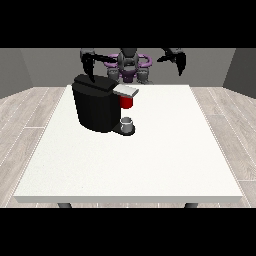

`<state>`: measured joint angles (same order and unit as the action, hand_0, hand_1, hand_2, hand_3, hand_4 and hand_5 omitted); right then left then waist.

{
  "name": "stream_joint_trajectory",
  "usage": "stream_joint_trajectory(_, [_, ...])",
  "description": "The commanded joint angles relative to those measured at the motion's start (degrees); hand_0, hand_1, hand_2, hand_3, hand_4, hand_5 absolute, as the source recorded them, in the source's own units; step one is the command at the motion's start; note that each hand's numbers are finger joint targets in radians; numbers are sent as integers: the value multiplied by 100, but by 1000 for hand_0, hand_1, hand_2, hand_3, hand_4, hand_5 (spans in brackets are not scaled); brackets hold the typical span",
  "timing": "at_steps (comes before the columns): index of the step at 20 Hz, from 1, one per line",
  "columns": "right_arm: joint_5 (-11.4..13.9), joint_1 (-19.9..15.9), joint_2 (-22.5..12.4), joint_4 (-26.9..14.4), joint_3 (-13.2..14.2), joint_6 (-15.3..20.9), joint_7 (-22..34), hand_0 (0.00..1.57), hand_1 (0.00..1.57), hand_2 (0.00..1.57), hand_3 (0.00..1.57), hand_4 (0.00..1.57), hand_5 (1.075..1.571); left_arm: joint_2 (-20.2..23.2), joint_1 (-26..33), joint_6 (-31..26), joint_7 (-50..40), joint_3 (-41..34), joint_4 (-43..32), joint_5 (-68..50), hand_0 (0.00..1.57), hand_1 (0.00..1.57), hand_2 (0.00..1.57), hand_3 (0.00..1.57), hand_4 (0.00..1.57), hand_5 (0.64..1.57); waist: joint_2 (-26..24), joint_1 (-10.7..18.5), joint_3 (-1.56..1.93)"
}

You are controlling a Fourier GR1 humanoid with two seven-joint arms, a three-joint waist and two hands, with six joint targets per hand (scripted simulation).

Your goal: Insert the coffee pod into the coffee machine and close the lid

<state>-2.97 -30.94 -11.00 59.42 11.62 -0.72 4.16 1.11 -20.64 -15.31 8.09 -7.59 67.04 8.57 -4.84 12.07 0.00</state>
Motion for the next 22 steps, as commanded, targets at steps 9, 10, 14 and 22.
stream_joint_trajectory(9, [85, -463, 145, -276, -318, -149, -161, 0, 0, 0, 0, 0, 1571, 228, 846, 46, -343, 44, 1351, -297, 0, 0, 0, 0, 362, 1571, 374, -217, 0])
stream_joint_trajectory(10, [181, -595, 231, -322, -423, -100, -248, 0, 0, 0, 0, 73, 1571, 228, 559, 49, -541, 45, 1369, -356, 0, 0, 0, 0, 381, 1571, 517, -247, 1])
stream_joint_trajectory(14, [271, -799, 339, -157, -604, -2, 171, 0, 0, 0, 0, 129, 1571, 496, 768, -34, -322, -143, 1316, -453, 0, 0, 0, 0, 309, 1571, 462, -405, 0])
stream_joint_trajectory(22, [530, -1591, 29, -396, -672, -190, -164, 0, 0, 0, 0, 119, 1571, 497, 485, 174, -502, -35, 1449, -299, 0, 0, 0, 0, 348, 1571, 915, -158, 0])
